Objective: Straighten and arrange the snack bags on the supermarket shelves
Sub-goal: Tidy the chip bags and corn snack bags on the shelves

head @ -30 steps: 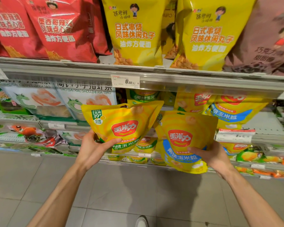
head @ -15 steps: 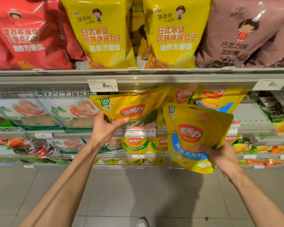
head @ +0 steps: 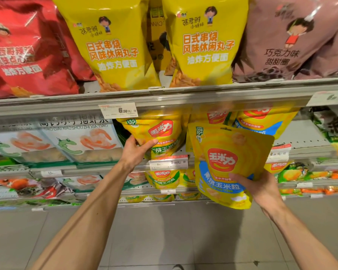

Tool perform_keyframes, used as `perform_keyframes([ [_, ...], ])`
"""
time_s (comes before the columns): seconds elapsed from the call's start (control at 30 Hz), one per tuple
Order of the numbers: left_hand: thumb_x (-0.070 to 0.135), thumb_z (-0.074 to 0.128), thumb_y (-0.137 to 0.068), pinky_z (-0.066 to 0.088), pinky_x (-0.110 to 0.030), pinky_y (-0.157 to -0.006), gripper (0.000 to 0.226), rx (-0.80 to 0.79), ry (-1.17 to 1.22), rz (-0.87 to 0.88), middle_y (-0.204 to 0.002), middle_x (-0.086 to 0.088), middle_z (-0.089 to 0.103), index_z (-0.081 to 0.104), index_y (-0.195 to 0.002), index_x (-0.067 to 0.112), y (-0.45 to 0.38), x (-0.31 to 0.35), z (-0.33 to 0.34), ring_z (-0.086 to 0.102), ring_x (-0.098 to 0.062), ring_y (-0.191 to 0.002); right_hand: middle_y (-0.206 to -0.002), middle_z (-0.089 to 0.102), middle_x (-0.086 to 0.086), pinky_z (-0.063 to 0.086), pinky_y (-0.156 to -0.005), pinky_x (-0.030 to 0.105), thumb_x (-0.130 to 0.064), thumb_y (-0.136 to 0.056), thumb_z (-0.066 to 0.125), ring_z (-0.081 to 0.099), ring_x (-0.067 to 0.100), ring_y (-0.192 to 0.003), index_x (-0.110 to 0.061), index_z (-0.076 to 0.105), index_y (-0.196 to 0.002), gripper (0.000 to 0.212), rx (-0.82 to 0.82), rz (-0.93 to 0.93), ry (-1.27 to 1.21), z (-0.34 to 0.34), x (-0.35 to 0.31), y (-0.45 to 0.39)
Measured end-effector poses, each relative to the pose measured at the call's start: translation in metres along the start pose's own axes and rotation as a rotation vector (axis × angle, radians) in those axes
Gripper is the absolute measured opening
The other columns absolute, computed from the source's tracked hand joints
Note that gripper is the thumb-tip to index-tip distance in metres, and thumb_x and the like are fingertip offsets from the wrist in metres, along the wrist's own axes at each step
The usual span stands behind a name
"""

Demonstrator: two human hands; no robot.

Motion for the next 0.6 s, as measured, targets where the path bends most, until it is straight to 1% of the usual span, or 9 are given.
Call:
perform_keyframes([
  [0.1, 0.03, 0.085, -0.084, 0.059, -0.047, -0.097, 0.062, 0.042, 0.003, -0.016, -0.121, -0.004, 0.072, 0.055, -0.135, 0.01, -0.005, 0.003, 0.0, 0.07, -0.025, -0.111, -0.088, 0.077, -0.025, 0.055, -0.083, 0.034, -0.018, -0.07, 0.092, 0.074, 0.0, -0.085, -0.031, 0.071, -0.099, 0.038, -0.009, -0.011, 0.0, 0.005, 0.001, 0.0],
  [0.2, 0.03, 0.088, -0.08, 0.058, -0.041, -0.097, 0.076, 0.097, 0.03, -0.002, -0.125, -0.002, 0.068, 0.048, -0.142, 0.012, -0.006, 0.005, -0.002, 0.068, -0.018, -0.112, -0.089, 0.077, -0.026, 0.056, -0.086, 0.037, -0.02, -0.068, 0.092, 0.074, 0.0, -0.086, -0.033, 0.071, -0.099, 0.04, -0.019, -0.017, -0.003, 0.007, -0.001, -0.001],
  [0.3, 0.032, 0.091, -0.075, 0.056, -0.034, -0.097, 0.083, 0.139, 0.056, -0.013, -0.121, 0.005, 0.066, 0.044, -0.141, 0.013, 0.0, 0.001, -0.004, 0.065, -0.012, -0.112, -0.092, 0.078, -0.022, 0.057, -0.087, 0.039, -0.019, -0.068, 0.093, 0.075, 0.004, -0.088, -0.033, 0.072, -0.099, 0.04, -0.034, -0.019, -0.007, 0.008, -0.002, -0.002],
  [0.33, 0.033, 0.091, -0.075, 0.056, -0.034, -0.098, 0.085, 0.138, 0.069, -0.021, -0.124, 0.003, 0.066, 0.043, -0.142, 0.012, 0.003, -0.001, -0.005, 0.065, -0.014, -0.115, -0.092, 0.078, -0.022, 0.057, -0.087, 0.04, -0.021, -0.068, 0.093, 0.075, 0.004, -0.087, -0.034, 0.072, -0.099, 0.039, -0.04, -0.017, -0.008, 0.008, -0.003, -0.002],
  [0.4, 0.034, 0.091, -0.076, 0.053, -0.042, -0.107, 0.093, 0.12, 0.112, -0.047, -0.137, -0.003, 0.063, 0.038, -0.149, 0.012, 0.009, -0.005, -0.006, 0.061, -0.019, -0.126, -0.092, 0.078, -0.022, 0.057, -0.085, 0.037, -0.031, -0.062, 0.093, 0.075, 0.003, -0.086, -0.034, 0.072, -0.098, 0.043, -0.054, -0.009, -0.011, 0.009, -0.006, -0.002],
  [0.47, 0.035, 0.089, -0.078, 0.046, -0.048, -0.114, 0.1, 0.125, 0.141, -0.087, -0.15, -0.007, 0.054, 0.031, -0.156, 0.014, 0.02, -0.009, -0.009, 0.053, -0.022, -0.137, -0.092, 0.078, -0.022, 0.057, -0.084, 0.035, -0.042, -0.054, 0.091, 0.075, 0.003, -0.086, -0.034, 0.072, -0.098, 0.049, -0.06, 0.003, -0.017, 0.009, -0.009, -0.001],
  [0.5, 0.035, 0.088, -0.08, 0.045, -0.048, -0.115, 0.098, 0.144, 0.146, -0.105, -0.152, -0.006, 0.051, 0.031, -0.157, 0.014, 0.028, -0.011, -0.011, 0.051, -0.022, -0.139, -0.093, 0.078, -0.021, 0.057, -0.084, 0.036, -0.043, -0.052, 0.091, 0.075, 0.004, -0.087, -0.034, 0.073, -0.098, 0.051, -0.06, 0.008, -0.017, 0.008, -0.01, -0.001],
  [0.53, 0.034, 0.086, -0.082, 0.046, -0.048, -0.114, 0.09, 0.164, 0.144, -0.115, -0.148, -0.005, 0.053, 0.036, -0.155, 0.015, 0.038, -0.013, -0.013, 0.053, -0.021, -0.135, -0.095, 0.079, -0.018, 0.058, -0.086, 0.037, -0.043, -0.053, 0.092, 0.076, 0.006, -0.089, -0.033, 0.073, -0.099, 0.051, -0.059, 0.014, -0.013, 0.007, -0.011, -0.001],
  [0.6, 0.032, 0.082, -0.087, 0.051, -0.046, -0.109, 0.064, 0.175, 0.119, -0.109, -0.129, 0.003, 0.061, 0.05, -0.141, 0.019, 0.06, -0.019, -0.01, 0.063, -0.016, -0.119, -0.097, 0.079, -0.014, 0.058, -0.088, 0.041, -0.036, -0.06, 0.095, 0.076, 0.011, -0.092, -0.032, 0.075, -0.099, 0.044, -0.067, 0.019, -0.006, 0.005, -0.012, 0.0],
])
Point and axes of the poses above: each hand's wrist, its own y-axis away from the middle knuckle, its own z-axis out of the palm, x = y × z, the point moved 5 cm from there along -y, towards the middle knuckle
